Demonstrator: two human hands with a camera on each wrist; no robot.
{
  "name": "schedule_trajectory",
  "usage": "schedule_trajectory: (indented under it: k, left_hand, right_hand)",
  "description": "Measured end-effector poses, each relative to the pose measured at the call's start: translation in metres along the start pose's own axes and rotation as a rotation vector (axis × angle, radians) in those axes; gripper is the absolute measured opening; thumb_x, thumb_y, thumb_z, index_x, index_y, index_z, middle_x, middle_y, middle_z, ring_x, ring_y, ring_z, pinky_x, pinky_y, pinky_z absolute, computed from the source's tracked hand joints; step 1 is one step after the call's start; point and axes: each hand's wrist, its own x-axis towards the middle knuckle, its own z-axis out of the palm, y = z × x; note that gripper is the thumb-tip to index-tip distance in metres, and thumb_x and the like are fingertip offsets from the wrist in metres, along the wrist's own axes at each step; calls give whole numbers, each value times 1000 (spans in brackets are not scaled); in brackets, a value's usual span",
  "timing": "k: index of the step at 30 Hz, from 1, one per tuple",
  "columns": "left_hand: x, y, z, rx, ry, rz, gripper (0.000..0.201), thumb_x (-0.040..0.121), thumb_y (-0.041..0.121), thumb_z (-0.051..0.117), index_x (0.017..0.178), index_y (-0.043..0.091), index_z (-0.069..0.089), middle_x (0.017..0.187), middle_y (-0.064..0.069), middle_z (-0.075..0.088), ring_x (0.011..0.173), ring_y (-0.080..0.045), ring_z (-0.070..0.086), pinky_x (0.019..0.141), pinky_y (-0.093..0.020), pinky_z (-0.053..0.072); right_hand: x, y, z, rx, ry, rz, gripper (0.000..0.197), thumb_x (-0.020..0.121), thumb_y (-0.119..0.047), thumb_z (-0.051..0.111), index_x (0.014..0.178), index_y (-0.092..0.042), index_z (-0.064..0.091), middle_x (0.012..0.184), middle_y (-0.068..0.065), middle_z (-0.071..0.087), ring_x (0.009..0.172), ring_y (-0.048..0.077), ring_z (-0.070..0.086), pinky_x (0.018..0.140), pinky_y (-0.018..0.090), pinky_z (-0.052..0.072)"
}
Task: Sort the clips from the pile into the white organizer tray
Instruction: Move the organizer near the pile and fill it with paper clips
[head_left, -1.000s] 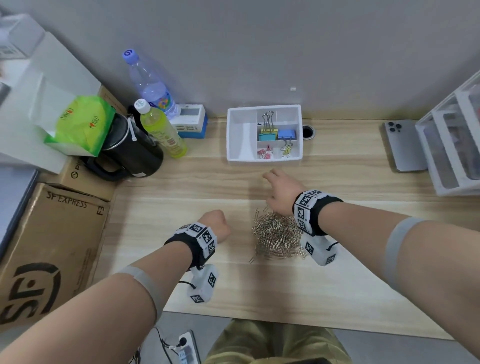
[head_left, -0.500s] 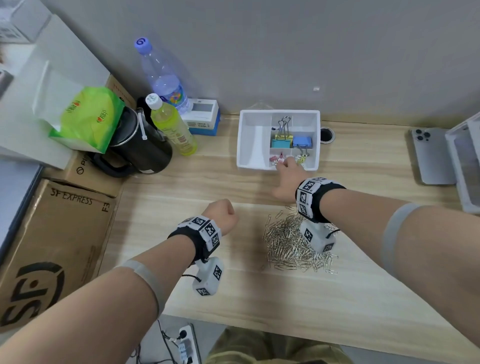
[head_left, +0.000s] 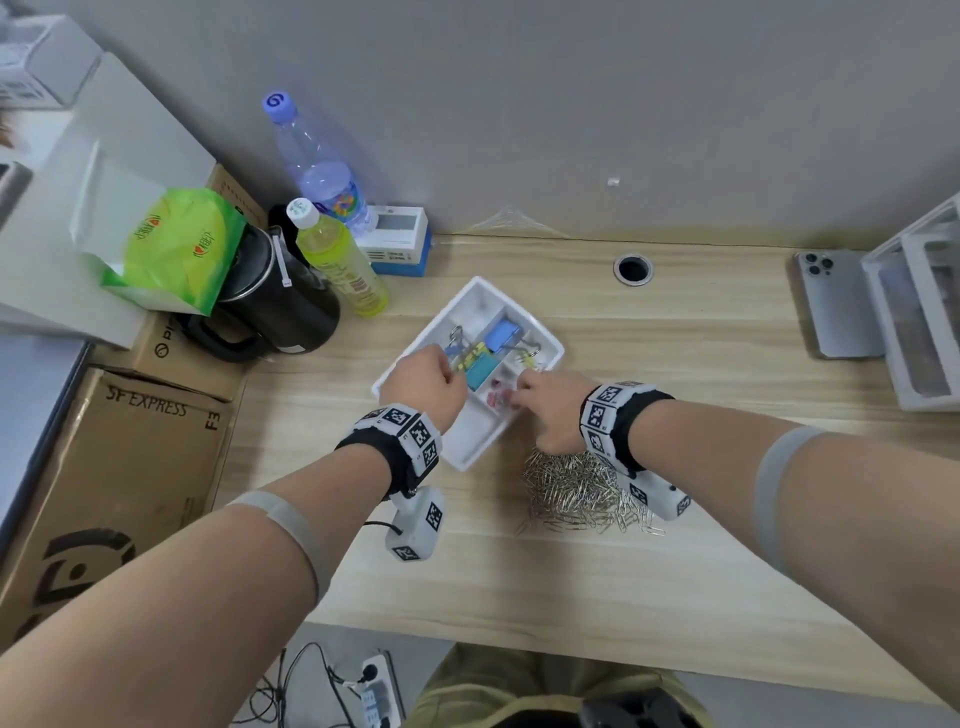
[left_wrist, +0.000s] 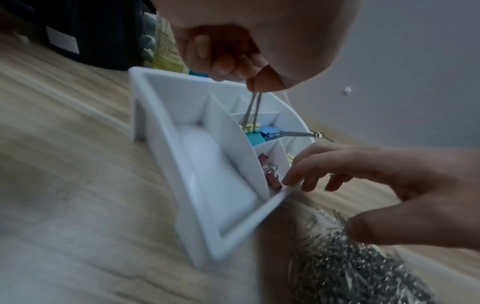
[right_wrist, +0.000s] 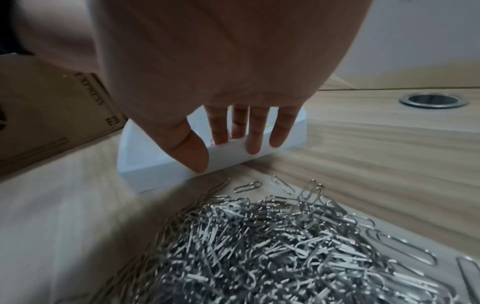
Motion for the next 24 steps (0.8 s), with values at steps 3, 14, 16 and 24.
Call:
schedule_trajectory:
  k: [3, 14, 16, 24]
  left_hand:
    - [-9, -6, -2, 96, 36, 2, 14, 84, 27, 51, 81, 14, 57, 73, -4, 62, 69, -28, 58, 59, -30, 45]
    - [-33, -37, -10, 178, 23, -205, 31, 83, 23, 47, 106, 3, 46, 109, -17, 54, 100, -35, 52, 80, -41, 46]
    - [-35, -39, -5, 140, -67, -306, 38, 82, 23, 49, 114, 3, 43, 116, -16, 52, 104, -35, 53, 84, -41, 48]
    - [-43, -37, 10, 85, -324, -411, 11, 87, 14, 49, 79, 7, 48, 84, -9, 59, 70, -24, 55, 68, -31, 48]
  right_hand:
    - [-5, -10, 6, -9, -44, -52, 63, 76, -16, 62, 138, -19, 49, 127, -1, 44, 102, 18, 52, 83, 32, 53]
    - [-21, -25, 16, -49, -130, -78, 61, 76, -15, 60, 136, -16, 52, 123, 1, 45, 102, 22, 53, 85, 42, 54]
    - [-24, -25, 18, -54, -142, -80, 60, 75, -14, 58, 135, -16, 53, 122, 0, 45, 102, 22, 53, 85, 43, 53]
    - [-35, -21, 28, -19, -137, -90, 64, 76, -11, 58, 139, -20, 51, 130, 2, 44, 110, 24, 53, 88, 39, 51]
